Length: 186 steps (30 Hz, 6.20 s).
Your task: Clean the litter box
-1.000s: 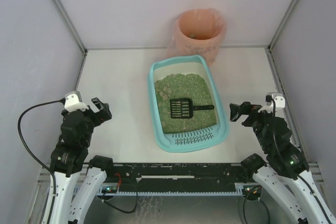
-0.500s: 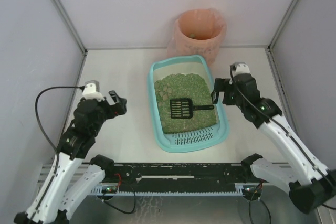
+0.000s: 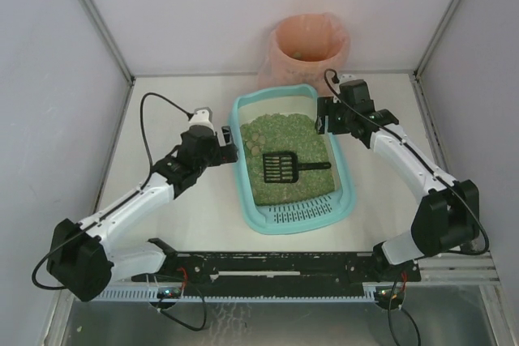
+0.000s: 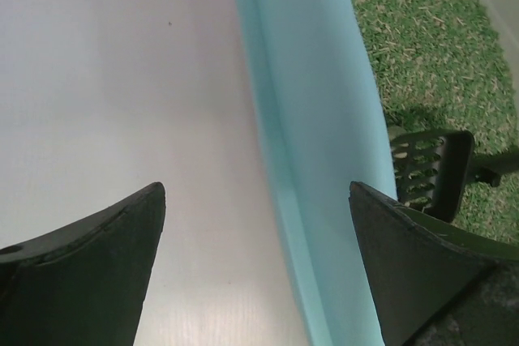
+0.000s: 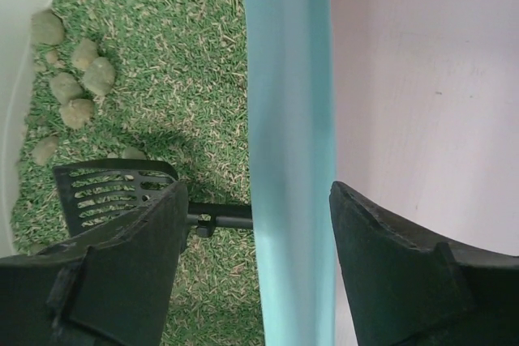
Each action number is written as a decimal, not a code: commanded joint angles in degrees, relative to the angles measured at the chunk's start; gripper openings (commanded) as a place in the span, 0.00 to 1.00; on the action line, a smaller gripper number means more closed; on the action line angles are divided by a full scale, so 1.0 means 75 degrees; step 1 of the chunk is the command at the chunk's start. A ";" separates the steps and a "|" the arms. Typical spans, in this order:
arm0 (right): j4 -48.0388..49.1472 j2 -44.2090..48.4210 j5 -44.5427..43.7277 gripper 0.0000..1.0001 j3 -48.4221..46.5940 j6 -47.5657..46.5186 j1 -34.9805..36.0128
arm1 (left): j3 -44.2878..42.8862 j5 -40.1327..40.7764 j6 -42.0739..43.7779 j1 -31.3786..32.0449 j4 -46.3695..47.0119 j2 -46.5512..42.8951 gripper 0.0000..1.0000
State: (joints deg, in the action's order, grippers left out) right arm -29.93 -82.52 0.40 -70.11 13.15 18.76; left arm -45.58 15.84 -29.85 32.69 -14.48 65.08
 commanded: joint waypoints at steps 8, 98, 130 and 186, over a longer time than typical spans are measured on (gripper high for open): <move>-0.0051 -0.0401 -0.1093 0.59 -0.0293 -0.0431 -0.0063 | -0.0305 -0.0493 -0.0146 0.0588 0.0958 0.0623 0.96; -0.1549 -0.2246 -0.0679 0.38 -0.0192 -0.2244 0.1748 | -0.0045 0.0342 0.0276 0.0892 -0.0752 -0.1990 0.97; -0.1542 -0.0728 -0.0203 0.04 -0.0372 -0.1961 0.1787 | -0.0100 0.0254 0.0647 0.0893 -0.0470 -0.2671 0.97; -0.1625 0.1656 -0.0135 0.00 -0.1075 0.4007 0.1115 | -0.4012 0.3778 -0.0305 0.4258 0.0643 0.1437 0.94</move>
State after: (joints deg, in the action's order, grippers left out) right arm -43.57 -72.97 1.58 -76.71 41.65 27.44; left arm -69.87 36.80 -28.12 62.41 -8.03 72.07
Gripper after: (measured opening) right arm 0.173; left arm 0.940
